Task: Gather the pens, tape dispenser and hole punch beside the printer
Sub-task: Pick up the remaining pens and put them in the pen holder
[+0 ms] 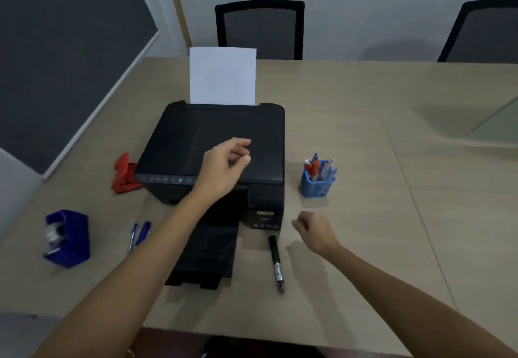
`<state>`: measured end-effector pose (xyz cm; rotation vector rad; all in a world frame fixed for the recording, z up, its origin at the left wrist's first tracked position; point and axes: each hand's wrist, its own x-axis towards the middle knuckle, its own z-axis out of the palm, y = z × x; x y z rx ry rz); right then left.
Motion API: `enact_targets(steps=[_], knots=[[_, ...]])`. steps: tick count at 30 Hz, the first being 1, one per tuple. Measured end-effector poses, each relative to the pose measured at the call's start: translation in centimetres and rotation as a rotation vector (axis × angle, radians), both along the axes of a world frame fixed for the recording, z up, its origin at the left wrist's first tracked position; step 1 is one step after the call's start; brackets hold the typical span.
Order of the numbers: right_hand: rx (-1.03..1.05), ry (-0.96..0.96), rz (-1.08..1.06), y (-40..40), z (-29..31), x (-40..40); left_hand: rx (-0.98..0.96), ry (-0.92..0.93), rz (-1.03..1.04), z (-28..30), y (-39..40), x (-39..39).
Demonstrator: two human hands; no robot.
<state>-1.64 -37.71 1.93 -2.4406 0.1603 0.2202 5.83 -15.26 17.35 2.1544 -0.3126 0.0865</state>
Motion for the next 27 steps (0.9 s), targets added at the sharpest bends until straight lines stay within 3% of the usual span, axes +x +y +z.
enact_targets(steps=[5,11,15,21,27], knots=[[-0.179,0.243,-0.075,6.2,-3.5,-3.2,-0.029,0.087,0.123,-3.7,12.3,-2.9],[-0.374,0.389,-0.111,10.8,-4.5,-4.2,0.152,0.355,0.288,-11.8,24.5,-5.1],[-0.327,0.427,-0.214,12.1,-3.6,-5.1,0.321,0.499,0.234,-16.1,26.1,-6.7],[-0.241,0.271,-0.314,11.9,-2.2,-7.8,0.749,0.571,0.114,-18.1,23.4,-7.6],[-0.156,0.214,-0.503,9.4,-0.6,-7.6,0.863,0.565,0.070,-18.0,22.3,-6.8]])
